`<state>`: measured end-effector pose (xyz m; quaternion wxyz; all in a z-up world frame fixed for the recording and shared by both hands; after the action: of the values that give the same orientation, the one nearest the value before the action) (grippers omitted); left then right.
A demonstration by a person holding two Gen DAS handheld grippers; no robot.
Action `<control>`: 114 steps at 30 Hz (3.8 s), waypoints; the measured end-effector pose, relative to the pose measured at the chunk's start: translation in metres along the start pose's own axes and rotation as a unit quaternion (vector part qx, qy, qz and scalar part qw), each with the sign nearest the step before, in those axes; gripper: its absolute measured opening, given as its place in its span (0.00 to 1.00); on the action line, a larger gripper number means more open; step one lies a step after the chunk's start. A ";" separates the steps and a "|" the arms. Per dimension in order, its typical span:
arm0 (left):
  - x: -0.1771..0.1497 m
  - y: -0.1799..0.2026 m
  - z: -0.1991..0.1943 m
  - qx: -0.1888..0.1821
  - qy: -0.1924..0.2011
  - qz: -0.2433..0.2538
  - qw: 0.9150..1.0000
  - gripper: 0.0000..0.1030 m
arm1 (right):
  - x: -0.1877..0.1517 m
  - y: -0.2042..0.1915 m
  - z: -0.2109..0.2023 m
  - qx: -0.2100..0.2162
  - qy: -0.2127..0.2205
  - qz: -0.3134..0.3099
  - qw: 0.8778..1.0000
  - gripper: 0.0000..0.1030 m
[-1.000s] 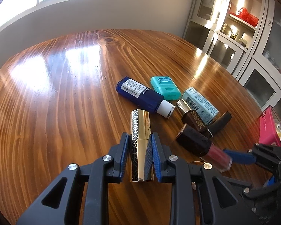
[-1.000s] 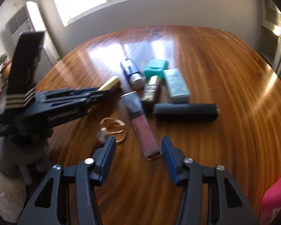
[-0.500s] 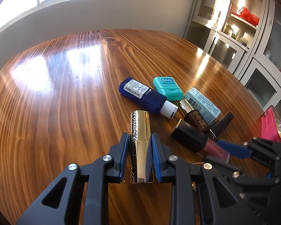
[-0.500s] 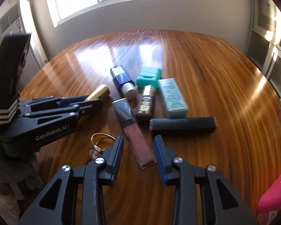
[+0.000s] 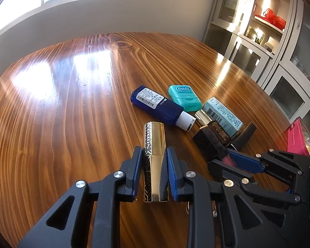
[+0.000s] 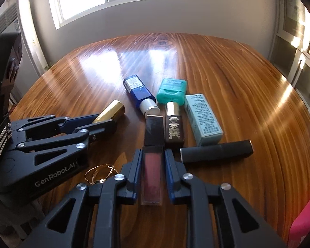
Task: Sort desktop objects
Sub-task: 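Lift the gold lipstick with the left tool while the right tool grasps the pink lip gloss, then carry lipstick and lip gloss over the pink box and open both tools, then move both open tools back over the table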
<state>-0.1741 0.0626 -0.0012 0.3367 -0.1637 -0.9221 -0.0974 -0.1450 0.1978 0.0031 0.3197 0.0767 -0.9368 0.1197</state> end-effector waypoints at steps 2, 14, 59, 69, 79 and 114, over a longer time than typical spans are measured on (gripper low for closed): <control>0.000 0.000 -0.002 0.001 0.004 -0.002 1.000 0.25 | -0.001 0.003 -0.002 0.012 0.001 0.012 1.000 0.23; 0.006 0.010 -0.021 -0.002 0.036 -0.001 0.999 0.25 | -0.016 0.010 -0.062 0.041 0.061 0.050 0.996 0.23; 0.001 0.179 -0.066 -0.112 0.077 0.112 0.984 0.25 | -0.146 0.189 -0.277 -0.123 0.212 0.271 0.931 0.23; 0.009 0.241 -0.072 -0.152 0.077 0.156 0.973 0.25 | -0.170 0.231 -0.288 -0.150 0.210 0.307 0.916 0.23; 0.020 0.305 -0.068 -0.187 0.074 0.193 0.960 0.25 | -0.180 0.249 -0.290 -0.156 0.205 0.321 0.912 0.23; 0.028 0.287 -0.048 -0.209 0.065 0.144 0.965 0.51 | -0.166 0.220 -0.279 -0.126 0.215 0.296 0.922 0.40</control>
<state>-0.0603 0.3216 0.0732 0.3646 -0.3545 -0.8241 -0.2493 0.0981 0.4966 0.0762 0.4703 -0.2727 -0.8329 0.1038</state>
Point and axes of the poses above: each gripper's, at about its wrist camera, not at the fingertips, and z roughly the way its jaws point, y to its right, x to its top, the point moved 1 cm from there along z, roughly the way its jaws point, and after that the axes turned 7 degrees about z, right-handed, at the moved point
